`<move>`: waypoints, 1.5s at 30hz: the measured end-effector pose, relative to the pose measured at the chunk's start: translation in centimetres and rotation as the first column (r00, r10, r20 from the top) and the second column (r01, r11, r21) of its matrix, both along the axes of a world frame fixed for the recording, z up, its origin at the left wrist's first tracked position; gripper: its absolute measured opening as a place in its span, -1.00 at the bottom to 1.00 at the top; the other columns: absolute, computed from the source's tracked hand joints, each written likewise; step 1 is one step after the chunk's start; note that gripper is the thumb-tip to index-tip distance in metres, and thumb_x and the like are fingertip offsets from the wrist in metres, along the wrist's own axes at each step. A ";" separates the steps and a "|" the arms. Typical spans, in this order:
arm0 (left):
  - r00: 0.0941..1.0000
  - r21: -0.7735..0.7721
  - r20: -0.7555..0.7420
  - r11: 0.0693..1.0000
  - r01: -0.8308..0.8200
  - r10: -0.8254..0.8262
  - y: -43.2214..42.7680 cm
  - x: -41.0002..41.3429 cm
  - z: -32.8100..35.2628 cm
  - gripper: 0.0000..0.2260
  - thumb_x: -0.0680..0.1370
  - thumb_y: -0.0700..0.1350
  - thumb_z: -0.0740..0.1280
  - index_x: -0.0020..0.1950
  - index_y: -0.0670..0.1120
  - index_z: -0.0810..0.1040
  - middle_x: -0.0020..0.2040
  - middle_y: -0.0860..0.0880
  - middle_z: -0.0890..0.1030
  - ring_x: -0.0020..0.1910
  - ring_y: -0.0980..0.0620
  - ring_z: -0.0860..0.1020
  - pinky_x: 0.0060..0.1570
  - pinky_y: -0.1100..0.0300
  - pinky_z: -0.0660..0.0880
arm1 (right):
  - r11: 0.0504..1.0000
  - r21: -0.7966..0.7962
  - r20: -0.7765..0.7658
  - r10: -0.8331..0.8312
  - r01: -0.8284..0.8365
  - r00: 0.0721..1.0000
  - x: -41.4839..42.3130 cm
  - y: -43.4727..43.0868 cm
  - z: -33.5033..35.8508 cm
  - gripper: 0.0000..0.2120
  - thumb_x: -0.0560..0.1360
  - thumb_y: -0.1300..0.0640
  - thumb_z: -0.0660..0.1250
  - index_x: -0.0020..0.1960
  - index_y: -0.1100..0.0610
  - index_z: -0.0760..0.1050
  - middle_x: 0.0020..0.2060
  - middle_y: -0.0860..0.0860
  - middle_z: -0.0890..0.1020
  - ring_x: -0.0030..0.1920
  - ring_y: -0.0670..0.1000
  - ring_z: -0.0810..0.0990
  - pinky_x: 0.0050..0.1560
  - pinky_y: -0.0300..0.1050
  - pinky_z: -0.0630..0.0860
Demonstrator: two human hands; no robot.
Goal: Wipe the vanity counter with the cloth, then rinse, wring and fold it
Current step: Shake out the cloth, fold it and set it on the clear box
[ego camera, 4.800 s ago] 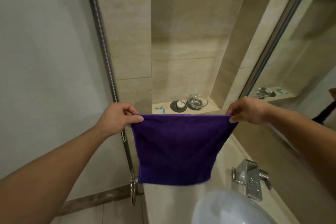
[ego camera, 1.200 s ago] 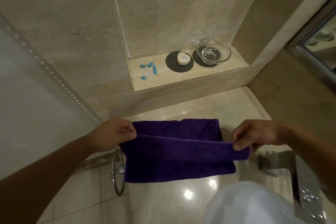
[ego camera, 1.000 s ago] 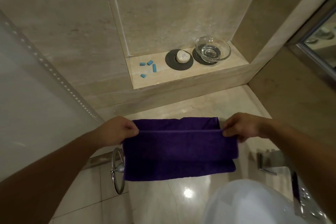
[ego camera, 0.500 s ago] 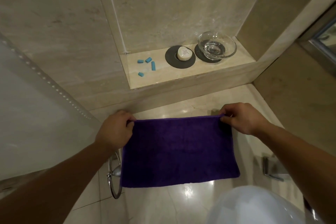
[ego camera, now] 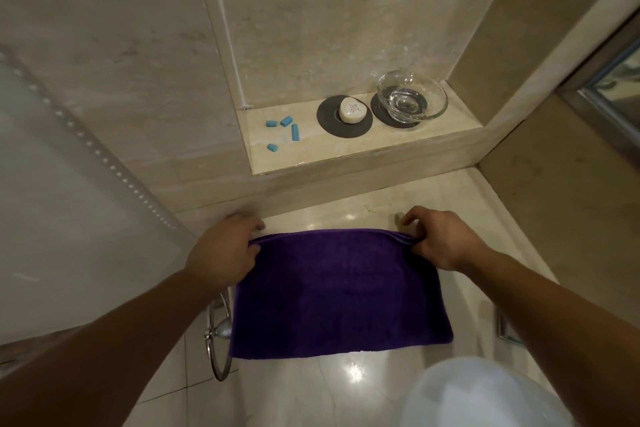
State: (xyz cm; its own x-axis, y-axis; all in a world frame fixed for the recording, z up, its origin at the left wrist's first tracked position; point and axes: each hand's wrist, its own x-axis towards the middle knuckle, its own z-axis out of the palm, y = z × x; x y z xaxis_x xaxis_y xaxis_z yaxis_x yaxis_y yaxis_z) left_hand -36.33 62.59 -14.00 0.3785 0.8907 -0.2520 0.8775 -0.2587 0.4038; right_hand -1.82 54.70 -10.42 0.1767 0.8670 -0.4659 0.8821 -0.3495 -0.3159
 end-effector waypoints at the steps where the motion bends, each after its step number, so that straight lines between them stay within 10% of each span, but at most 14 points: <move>1: 1.000 -0.008 -0.020 1.000 0.019 -0.019 0.0 -0.1 0.1 -0.81 0.59 -0.11 0.33 0.19 0.00 0.62 0.00 0.04 0.48 -0.03 0.06 0.47 0.00 0.15 0.40 | 0.999 -0.018 0.014 0.030 -0.030 0.999 0.1 -0.1 0.1 -0.82 0.47 0.20 0.44 -0.02 -0.04 0.55 -0.08 -0.07 0.63 -0.06 -0.03 0.61 -0.22 -0.32 0.41; 5: 1.000 -0.032 0.020 0.999 0.009 -0.008 -0.3 -0.8 1.3 -0.85 0.62 -0.08 0.30 0.09 -0.02 0.67 -0.07 0.06 0.50 -0.05 0.04 0.51 -0.02 0.15 0.39 | 0.998 -0.056 -0.006 0.031 -0.031 1.000 0.5 -0.3 2.2 -0.81 0.42 0.10 0.54 -0.27 -0.05 0.55 -0.27 -0.12 0.61 -0.21 -0.13 0.56 -0.32 -0.32 0.34; 13: 0.992 -0.048 0.124 0.998 0.033 -0.026 -0.9 -1.8 9.3 -0.90 0.58 -0.09 0.37 -0.01 0.08 0.68 -0.20 0.16 0.63 -0.15 0.10 0.59 -0.08 0.15 0.48 | 0.998 -0.028 -0.080 0.051 -0.053 0.995 2.6 -2.7 12.2 -0.92 0.46 0.13 0.52 -0.08 -0.03 0.68 -0.20 -0.10 0.72 -0.10 -0.06 0.67 0.00 -0.09 0.60; 18: 0.987 0.010 0.158 1.000 0.005 -0.007 -1.9 -2.0 12.6 -0.91 0.58 -0.04 0.38 0.01 0.05 0.69 -0.24 0.18 0.62 -0.20 0.18 0.57 -0.14 0.14 0.49 | 0.996 0.015 0.078 0.087 -0.088 0.993 1.7 -4.3 16.0 -0.88 0.41 0.06 0.56 -0.19 -0.02 0.61 -0.24 -0.09 0.66 -0.15 -0.08 0.61 -0.17 -0.19 0.47; 27: 0.975 -0.086 0.210 0.992 0.093 -0.073 -3.5 -2.4 14.4 -0.88 0.58 -0.06 0.38 -0.12 0.11 0.65 -0.29 0.10 0.67 -0.25 0.15 0.62 -0.19 0.15 0.51 | 0.997 -0.076 -0.193 -0.049 0.035 0.980 3.9 -6.9 18.6 -0.93 0.48 0.17 0.48 -0.05 0.13 0.65 -0.13 0.05 0.73 -0.05 0.05 0.68 -0.09 -0.17 0.61; 33: 0.968 -0.346 0.249 0.937 0.055 0.035 -3.7 -1.4 10.1 -0.91 0.58 -0.13 0.39 -0.09 -0.03 0.67 -0.27 0.00 0.69 -0.26 0.06 0.63 -0.14 0.09 0.57 | 0.977 -0.185 -0.210 -0.142 0.103 0.967 5.2 -4.5 15.2 -0.87 0.56 0.23 0.37 0.07 0.11 0.65 -0.03 0.09 0.71 0.00 0.08 0.65 -0.08 -0.13 0.57; 45: 0.996 -0.193 0.010 0.977 -0.089 0.093 -0.7 0.3 0.2 -0.84 0.63 -0.05 0.26 -0.13 0.10 0.57 -0.21 0.09 0.62 -0.21 0.14 0.58 -0.15 0.18 0.49 | 0.973 -0.046 0.083 -0.223 0.228 0.971 1.8 4.5 1.7 -0.73 0.53 0.14 0.38 0.22 0.03 0.62 0.09 0.05 0.64 0.06 0.06 0.56 0.06 -0.06 0.53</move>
